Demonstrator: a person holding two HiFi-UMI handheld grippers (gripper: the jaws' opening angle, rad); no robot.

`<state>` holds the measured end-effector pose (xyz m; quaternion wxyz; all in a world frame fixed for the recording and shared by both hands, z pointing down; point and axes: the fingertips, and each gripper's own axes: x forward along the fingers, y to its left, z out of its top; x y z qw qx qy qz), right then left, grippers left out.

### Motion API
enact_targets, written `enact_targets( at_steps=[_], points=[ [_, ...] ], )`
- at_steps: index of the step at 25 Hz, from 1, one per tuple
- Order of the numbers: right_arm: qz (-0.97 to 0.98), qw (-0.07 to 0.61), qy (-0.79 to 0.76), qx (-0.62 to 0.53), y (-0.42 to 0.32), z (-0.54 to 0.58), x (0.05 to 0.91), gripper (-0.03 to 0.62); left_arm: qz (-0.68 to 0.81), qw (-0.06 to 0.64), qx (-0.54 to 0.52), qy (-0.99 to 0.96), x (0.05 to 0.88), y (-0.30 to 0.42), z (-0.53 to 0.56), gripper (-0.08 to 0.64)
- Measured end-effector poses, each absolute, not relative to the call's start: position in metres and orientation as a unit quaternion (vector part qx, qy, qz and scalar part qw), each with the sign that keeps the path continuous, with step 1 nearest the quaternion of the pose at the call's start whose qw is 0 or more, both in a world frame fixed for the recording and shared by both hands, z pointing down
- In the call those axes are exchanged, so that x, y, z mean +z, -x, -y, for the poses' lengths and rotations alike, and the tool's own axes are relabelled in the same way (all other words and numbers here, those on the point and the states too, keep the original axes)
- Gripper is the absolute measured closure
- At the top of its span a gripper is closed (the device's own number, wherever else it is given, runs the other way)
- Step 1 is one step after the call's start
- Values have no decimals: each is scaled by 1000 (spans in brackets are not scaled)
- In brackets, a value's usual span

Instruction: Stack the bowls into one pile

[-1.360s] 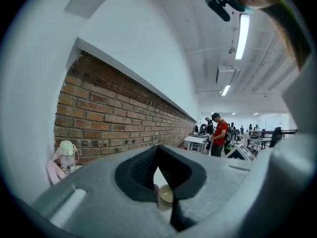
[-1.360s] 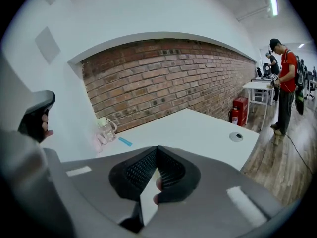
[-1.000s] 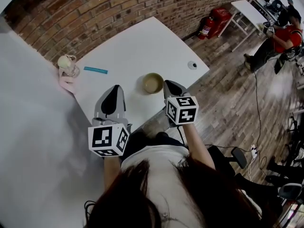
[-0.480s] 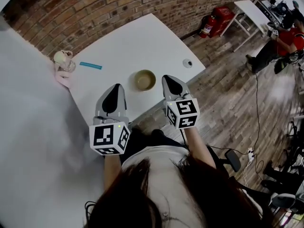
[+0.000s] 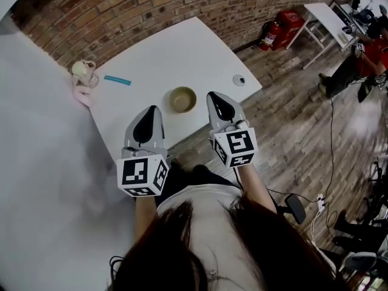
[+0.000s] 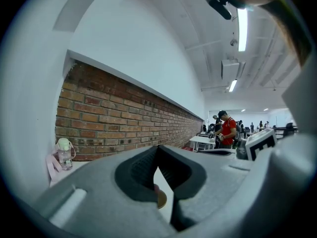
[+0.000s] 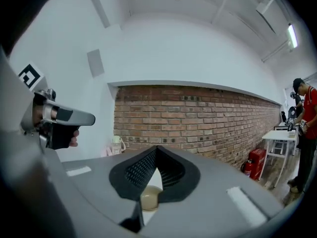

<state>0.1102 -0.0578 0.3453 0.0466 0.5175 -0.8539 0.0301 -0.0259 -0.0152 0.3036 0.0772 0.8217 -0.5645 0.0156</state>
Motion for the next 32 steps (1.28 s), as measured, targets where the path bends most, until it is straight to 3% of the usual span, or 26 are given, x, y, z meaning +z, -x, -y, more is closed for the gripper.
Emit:
enact_targets(
  at_steps=[32],
  points=[
    [876,27,-481,14,-138,38,331,592,593,60,20,-803,298,-12,-4,560]
  ],
)
